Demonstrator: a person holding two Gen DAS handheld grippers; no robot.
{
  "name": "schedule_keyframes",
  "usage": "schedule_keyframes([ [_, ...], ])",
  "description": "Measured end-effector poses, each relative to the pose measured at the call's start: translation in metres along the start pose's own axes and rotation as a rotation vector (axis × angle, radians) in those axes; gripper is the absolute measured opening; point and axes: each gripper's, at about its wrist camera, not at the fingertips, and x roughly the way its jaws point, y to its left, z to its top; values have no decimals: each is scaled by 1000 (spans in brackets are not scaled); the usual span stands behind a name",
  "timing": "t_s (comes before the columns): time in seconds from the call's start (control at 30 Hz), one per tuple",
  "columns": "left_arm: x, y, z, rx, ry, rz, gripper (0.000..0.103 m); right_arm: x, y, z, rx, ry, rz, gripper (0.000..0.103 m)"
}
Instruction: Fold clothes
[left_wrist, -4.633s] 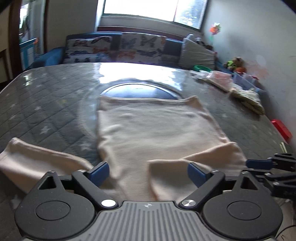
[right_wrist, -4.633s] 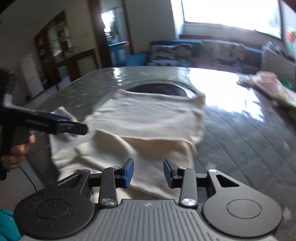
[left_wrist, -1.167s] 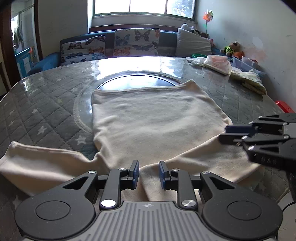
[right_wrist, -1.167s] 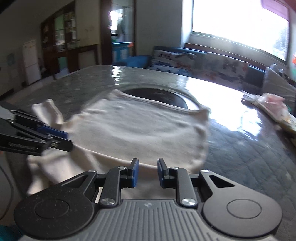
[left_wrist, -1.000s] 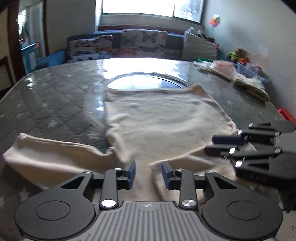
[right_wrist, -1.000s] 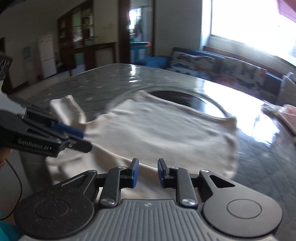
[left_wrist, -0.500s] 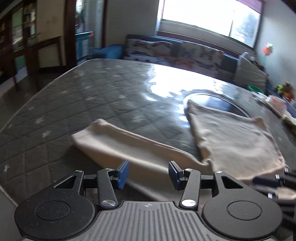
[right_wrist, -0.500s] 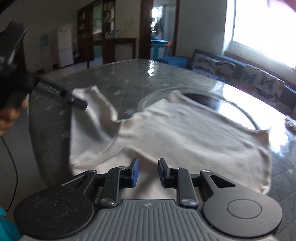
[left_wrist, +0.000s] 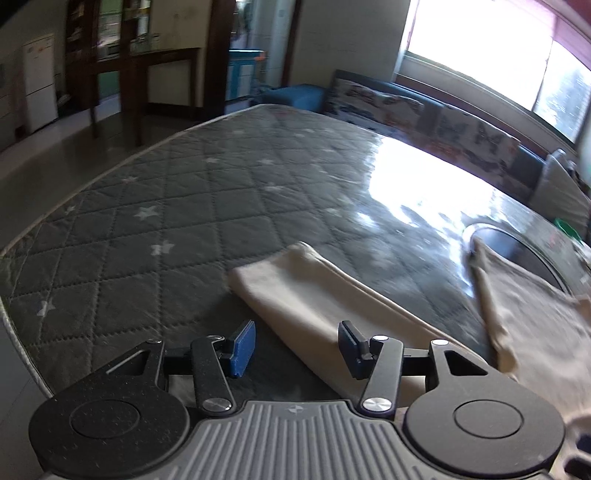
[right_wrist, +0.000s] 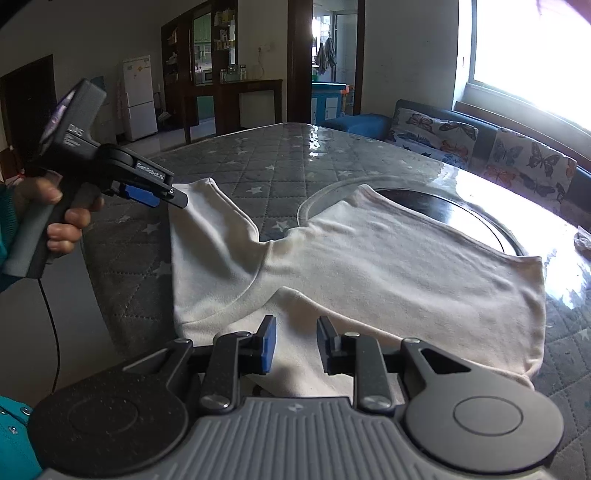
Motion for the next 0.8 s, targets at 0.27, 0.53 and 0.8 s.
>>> schedule_keyframes([
  [0.27,19,20,16,-81,-6,21,51,-2,0,-1,16,-10,-3,26],
  [0.53,24,21,19,-87,-28,18,17,-7,-3,-3,34,-20,-20,27],
  [0.8,-12,3,22,-65,-99,-96,7,-17,-14,-6,65,-42,-43,27],
])
